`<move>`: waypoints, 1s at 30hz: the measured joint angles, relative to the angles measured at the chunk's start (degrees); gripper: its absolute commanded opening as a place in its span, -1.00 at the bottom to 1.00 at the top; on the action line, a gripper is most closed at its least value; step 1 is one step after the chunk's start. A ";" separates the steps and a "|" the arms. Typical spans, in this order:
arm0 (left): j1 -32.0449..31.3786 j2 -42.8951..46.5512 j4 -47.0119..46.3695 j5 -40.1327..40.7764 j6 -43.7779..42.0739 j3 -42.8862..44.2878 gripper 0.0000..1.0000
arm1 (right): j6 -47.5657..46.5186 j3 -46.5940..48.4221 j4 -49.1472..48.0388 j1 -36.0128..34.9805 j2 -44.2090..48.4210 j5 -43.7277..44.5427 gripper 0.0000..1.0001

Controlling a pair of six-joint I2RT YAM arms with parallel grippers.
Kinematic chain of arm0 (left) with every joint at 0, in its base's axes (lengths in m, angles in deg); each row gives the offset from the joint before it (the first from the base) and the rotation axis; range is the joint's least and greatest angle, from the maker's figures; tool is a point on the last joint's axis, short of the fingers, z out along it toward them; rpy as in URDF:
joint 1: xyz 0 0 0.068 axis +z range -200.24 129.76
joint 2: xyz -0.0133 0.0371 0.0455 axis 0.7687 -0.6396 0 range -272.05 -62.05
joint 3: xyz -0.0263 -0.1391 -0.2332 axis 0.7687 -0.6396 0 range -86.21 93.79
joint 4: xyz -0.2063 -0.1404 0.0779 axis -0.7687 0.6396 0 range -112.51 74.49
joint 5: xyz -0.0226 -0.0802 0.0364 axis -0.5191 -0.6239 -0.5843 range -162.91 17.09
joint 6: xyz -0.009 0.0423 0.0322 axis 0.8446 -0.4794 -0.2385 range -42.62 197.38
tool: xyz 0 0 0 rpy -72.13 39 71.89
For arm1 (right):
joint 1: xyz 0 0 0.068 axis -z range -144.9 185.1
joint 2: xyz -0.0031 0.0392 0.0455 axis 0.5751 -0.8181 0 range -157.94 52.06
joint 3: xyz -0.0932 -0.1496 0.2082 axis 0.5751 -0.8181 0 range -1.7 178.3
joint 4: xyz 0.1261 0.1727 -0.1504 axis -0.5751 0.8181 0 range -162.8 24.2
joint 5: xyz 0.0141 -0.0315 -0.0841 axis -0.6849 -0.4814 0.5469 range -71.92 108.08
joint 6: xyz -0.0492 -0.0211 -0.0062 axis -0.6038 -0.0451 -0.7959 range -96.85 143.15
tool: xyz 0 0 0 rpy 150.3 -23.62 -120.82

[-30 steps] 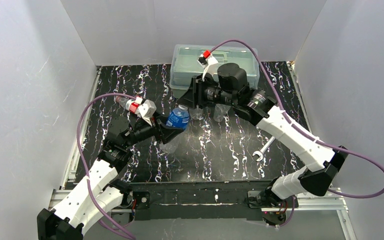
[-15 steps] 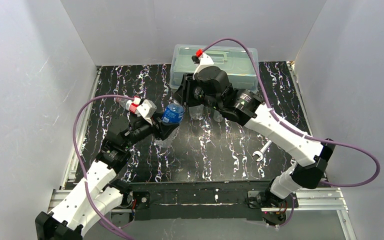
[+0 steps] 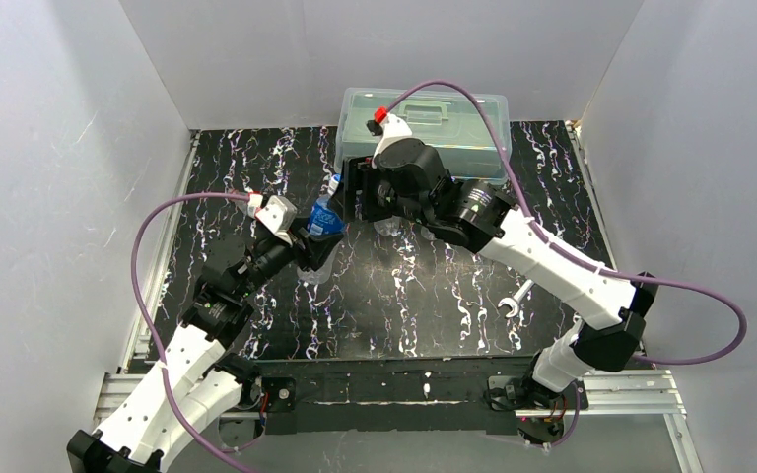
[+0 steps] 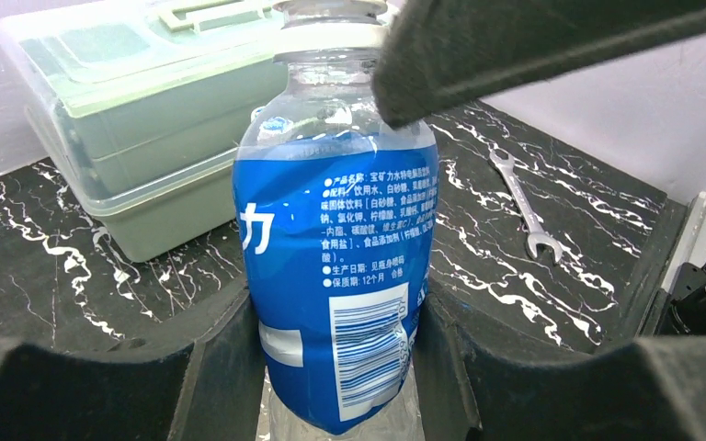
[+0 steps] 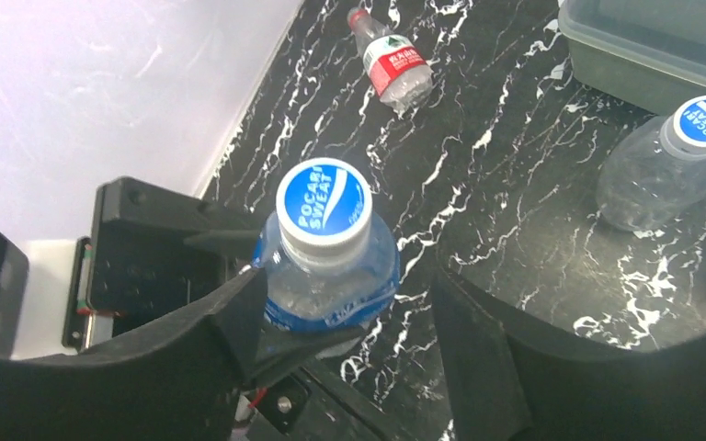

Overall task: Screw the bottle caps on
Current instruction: Screw the bottle cap onto the plastic bottle.

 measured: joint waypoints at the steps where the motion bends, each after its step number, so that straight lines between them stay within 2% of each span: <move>1: 0.02 0.15 -0.13 0.33 0.20 -0.07 -1.00 | -0.26 0.00 0.35 -0.20 0.09 0.09 0.66; 6: 0.02 0.50 -0.50 0.44 0.98 -0.52 -1.00 | -2.51 -0.02 1.62 -0.33 2.27 1.01 0.95; 12: 0.04 0.57 -0.48 -5.64 2.69 -0.63 -1.00 | -10.62 -2.58 -0.09 0.48 10.40 -1.75 0.97; 17: 0.04 -0.33 -0.66 -15.32 5.18 -0.61 -1.00 | -18.49 -2.60 -2.25 5.68 16.33 -12.00 0.96; 22: 0.02 -2.62 -0.74 -23.15 7.58 0.52 -1.00 | -20.55 -6.03 -7.15 13.03 18.03 -26.71 0.89; 30: 0.04 -3.67 -2.12 -29.22 10.29 2.56 -1.00 | -19.45 -13.51 -12.98 14.29 15.52 -42.97 0.68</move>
